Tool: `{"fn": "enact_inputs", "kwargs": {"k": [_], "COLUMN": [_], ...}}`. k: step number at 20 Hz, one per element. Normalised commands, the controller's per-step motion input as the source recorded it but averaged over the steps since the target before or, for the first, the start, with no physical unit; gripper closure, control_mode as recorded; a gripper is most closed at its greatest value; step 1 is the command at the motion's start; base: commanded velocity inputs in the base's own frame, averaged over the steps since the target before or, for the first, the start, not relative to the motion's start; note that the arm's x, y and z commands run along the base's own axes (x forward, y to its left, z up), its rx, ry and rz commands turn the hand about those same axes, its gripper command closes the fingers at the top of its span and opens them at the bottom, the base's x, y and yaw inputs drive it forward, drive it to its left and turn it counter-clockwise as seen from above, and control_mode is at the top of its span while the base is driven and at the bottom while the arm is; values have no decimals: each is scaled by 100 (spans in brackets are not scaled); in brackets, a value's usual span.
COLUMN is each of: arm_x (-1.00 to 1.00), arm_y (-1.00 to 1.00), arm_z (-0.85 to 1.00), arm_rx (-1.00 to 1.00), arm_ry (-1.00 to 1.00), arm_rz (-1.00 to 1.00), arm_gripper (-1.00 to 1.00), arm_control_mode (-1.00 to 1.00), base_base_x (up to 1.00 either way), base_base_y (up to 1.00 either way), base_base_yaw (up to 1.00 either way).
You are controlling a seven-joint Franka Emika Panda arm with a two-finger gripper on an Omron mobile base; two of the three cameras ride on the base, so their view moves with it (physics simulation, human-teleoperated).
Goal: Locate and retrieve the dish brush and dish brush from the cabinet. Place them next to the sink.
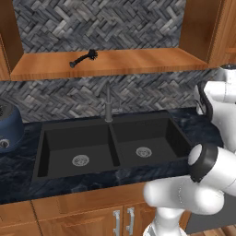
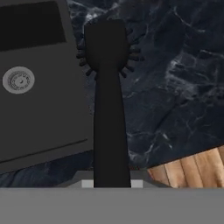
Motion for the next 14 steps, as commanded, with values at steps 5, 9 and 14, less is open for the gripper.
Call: {"fn": "enact_inputs", "kwargs": {"k": [5,9,14], "arm_x": [35,30,34], "arm_y": [-12,-5,-4], "arm_z": [-41,-37,-33], "arm_rx": [11,4,0], "arm_ry": [10,3,0], "arm_rz": [25,12,12], "arm_gripper": [100,100,100], "arm_control_mode": [-100,-100,-100], "base_base_x": [0,0,0], "base_base_y": [0,0,0], "base_base_yaw": [0,0,0]}}
